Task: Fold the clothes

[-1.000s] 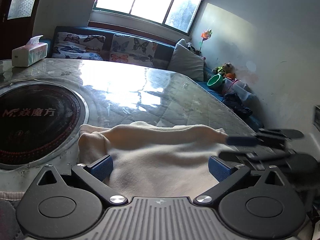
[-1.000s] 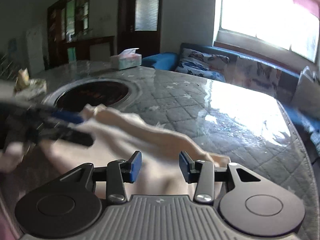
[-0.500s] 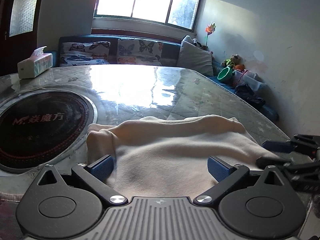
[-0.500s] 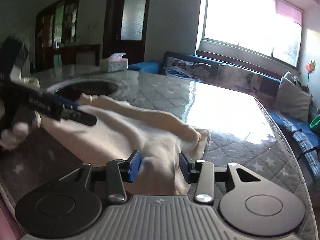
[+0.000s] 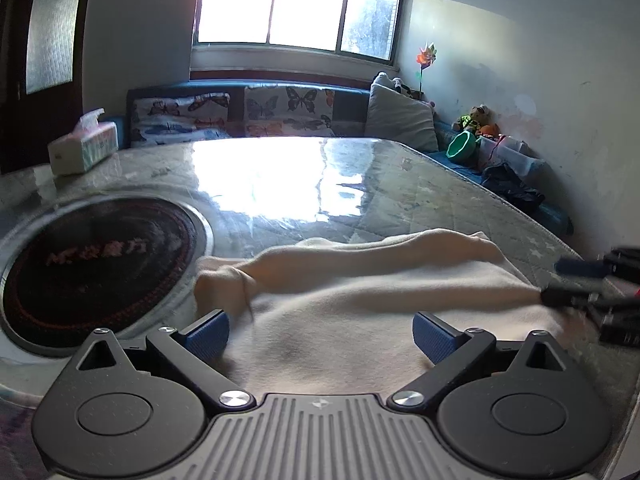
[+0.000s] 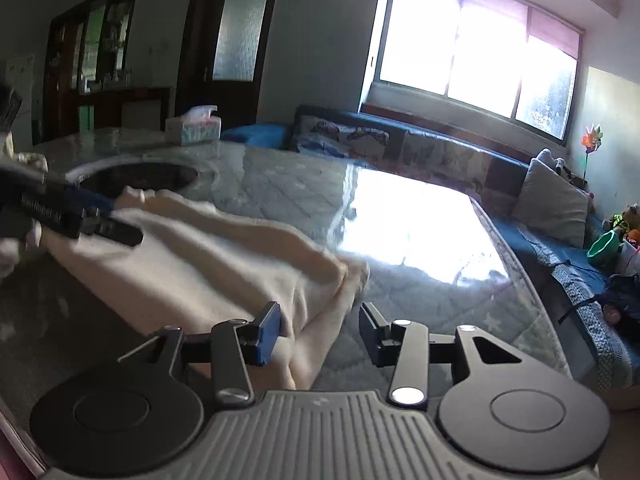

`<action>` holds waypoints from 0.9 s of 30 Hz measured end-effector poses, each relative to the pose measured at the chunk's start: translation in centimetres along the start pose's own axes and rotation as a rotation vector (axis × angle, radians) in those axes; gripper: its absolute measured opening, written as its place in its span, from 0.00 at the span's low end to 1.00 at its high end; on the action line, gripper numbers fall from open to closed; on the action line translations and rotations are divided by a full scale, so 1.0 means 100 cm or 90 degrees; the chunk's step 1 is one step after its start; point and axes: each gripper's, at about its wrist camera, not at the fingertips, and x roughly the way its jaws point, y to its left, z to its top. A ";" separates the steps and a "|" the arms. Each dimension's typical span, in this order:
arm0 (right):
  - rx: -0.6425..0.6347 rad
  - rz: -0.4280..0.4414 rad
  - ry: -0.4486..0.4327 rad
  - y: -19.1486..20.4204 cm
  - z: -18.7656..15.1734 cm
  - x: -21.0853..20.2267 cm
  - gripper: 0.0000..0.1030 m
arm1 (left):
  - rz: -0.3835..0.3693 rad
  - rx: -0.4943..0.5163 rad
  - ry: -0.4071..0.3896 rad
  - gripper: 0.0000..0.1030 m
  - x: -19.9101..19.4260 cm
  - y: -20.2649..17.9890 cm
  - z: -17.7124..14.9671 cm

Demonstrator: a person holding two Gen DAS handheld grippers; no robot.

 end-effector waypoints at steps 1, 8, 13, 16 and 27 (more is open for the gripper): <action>0.001 0.000 -0.002 0.000 0.004 0.000 0.43 | 0.006 0.001 -0.002 0.97 -0.002 0.000 0.000; -0.009 0.008 0.026 0.002 0.005 0.026 0.43 | 0.042 0.018 -0.028 0.94 -0.022 -0.002 -0.002; -0.015 -0.001 0.018 0.003 0.006 0.018 0.45 | 0.060 0.015 -0.028 0.92 -0.032 0.005 -0.006; -0.023 0.024 -0.013 0.013 0.013 0.005 0.46 | 0.069 0.004 -0.026 0.92 -0.035 0.009 -0.009; -0.206 0.051 -0.028 0.070 -0.005 0.000 0.51 | 0.080 0.003 0.004 0.91 -0.034 0.013 -0.029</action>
